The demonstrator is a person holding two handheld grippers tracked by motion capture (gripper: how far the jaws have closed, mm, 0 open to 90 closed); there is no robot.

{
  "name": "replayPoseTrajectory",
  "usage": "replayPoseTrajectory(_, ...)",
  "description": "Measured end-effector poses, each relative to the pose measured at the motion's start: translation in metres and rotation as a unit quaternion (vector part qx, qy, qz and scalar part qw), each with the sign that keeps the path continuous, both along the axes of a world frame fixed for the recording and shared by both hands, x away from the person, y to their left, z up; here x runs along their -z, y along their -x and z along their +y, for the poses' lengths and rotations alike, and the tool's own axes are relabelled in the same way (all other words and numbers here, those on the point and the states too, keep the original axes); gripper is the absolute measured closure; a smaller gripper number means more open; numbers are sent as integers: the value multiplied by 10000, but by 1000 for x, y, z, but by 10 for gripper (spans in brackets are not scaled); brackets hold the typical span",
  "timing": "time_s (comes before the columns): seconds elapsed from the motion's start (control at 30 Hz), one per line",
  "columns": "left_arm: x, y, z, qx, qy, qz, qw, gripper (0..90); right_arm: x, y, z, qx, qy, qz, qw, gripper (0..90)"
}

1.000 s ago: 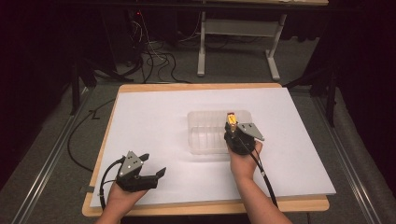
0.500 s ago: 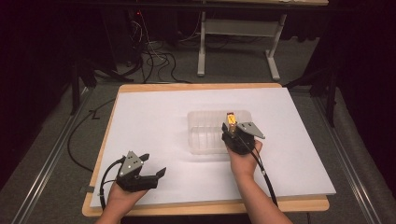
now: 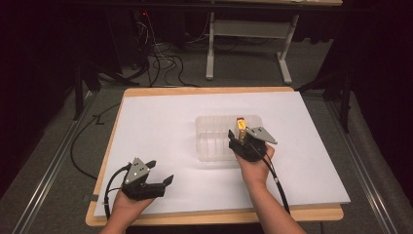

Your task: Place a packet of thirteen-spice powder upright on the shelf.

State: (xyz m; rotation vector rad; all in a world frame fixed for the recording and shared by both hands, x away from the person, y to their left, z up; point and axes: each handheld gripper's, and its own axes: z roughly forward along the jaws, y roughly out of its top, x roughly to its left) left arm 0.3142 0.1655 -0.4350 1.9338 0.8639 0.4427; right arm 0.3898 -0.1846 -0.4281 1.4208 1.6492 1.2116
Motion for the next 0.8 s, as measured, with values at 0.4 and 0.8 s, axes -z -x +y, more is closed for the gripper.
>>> replayPoseTrajectory(0.4,0,-2,2,-60,13,3,10000,201,-16,34,-20,-743,-197,16,9970,315)
replayPoseTrajectory(0.8,0,-6,8,-237,93,8,9997,201,-23,86,-91,-892,189,-46,9958,342)
